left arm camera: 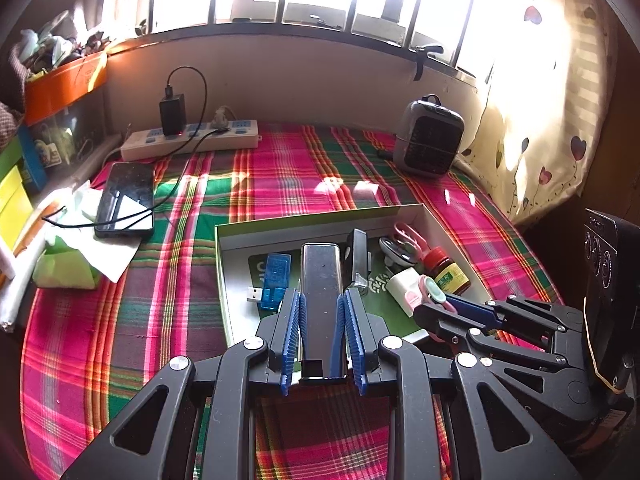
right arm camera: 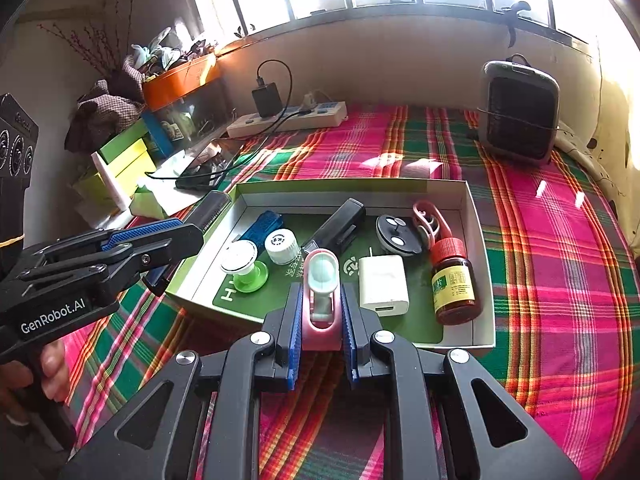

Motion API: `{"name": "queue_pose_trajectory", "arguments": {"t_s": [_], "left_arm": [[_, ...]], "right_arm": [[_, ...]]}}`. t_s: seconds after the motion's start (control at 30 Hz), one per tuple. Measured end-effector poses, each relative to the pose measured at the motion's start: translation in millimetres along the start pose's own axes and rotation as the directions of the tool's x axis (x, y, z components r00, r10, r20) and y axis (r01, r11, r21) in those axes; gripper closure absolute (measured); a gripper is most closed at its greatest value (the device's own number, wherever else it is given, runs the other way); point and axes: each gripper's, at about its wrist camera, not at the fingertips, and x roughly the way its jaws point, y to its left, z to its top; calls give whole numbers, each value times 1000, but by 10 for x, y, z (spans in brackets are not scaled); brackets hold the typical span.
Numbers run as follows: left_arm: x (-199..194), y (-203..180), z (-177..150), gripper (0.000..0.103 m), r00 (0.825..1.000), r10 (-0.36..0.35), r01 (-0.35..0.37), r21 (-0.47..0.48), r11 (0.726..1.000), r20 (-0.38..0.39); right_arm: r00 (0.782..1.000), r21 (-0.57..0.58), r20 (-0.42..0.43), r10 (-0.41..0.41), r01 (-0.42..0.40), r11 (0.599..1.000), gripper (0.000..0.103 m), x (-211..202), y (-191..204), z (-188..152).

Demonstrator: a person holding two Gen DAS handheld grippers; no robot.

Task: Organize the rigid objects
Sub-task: 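Carry the black stick into the box with the left tool while the right tool lowers the pink clip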

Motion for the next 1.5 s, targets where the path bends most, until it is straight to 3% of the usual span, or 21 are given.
{"name": "queue_pose_trajectory", "arguments": {"t_s": [1.5], "left_arm": [[476,128,250,81,999,1,0,8,1000,-48]], "right_arm": [[998,-6,-67,20,-21,1000,84,428,-28,137]]}}
